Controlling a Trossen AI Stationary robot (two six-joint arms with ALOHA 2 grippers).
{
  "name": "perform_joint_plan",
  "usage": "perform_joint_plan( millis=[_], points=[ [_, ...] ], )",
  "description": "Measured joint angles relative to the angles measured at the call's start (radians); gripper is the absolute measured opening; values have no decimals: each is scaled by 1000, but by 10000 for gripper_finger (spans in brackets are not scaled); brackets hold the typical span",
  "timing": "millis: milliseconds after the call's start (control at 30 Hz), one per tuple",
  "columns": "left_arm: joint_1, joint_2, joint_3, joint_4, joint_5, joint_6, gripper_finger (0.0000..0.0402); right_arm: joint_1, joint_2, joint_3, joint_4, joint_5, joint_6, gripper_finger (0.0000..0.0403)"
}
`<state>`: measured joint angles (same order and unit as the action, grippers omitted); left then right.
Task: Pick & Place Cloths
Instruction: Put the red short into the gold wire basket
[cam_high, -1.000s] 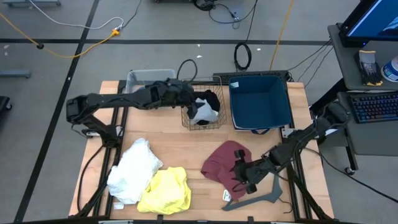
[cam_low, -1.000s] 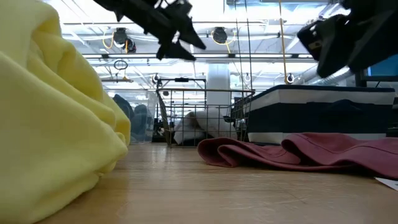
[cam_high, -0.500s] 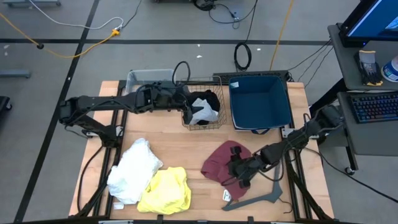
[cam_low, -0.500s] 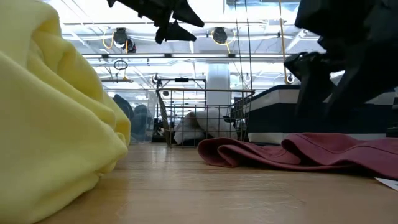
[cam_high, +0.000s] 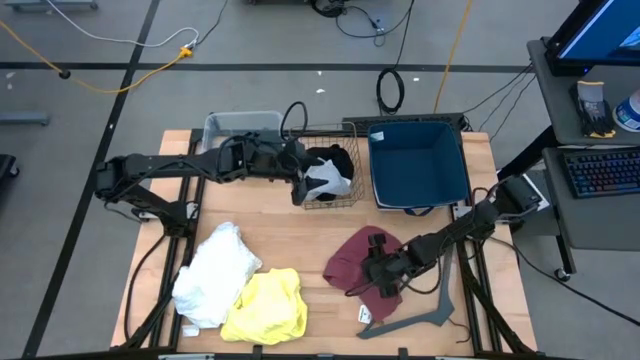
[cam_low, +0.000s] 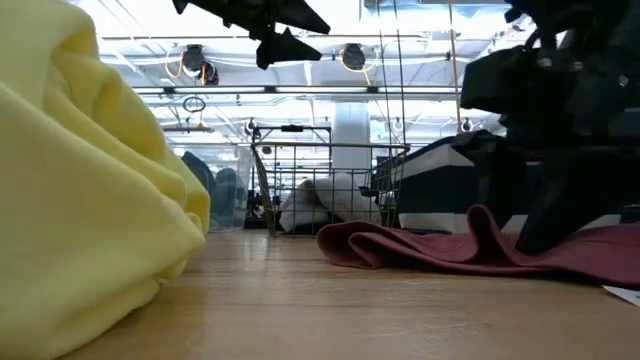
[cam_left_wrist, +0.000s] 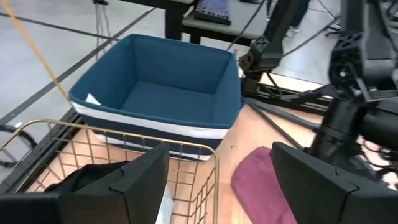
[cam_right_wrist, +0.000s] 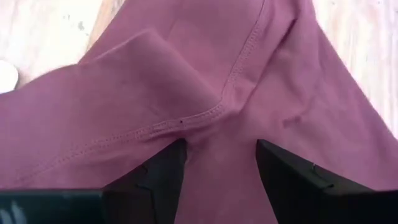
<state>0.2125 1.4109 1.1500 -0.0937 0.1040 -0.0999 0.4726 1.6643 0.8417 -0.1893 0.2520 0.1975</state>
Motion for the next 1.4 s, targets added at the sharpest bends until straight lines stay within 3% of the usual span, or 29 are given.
perform_joint_plan(
  millis=[233, 567, 833, 1167, 1400],
  points=[
    [-11, 0, 0, 1, 56, 41, 282, -29, 54, 4, 19, -71, 66, 161],
    [-41, 0, 0, 1, 56, 84, 283, -35, 33, 1, 50, -103, 73, 10],
    [-65, 0, 0, 0, 56, 122, 282, -32, -34, -5, 50, -139, 70, 3],
    [-108, 0, 0, -1, 55, 149, 283, -32, -276, -2, 73, -116, 35, 1],
    [-141, 0, 0, -1, 55, 150, 283, -32, -453, -2, 149, -39, -31, 1]
  ],
)
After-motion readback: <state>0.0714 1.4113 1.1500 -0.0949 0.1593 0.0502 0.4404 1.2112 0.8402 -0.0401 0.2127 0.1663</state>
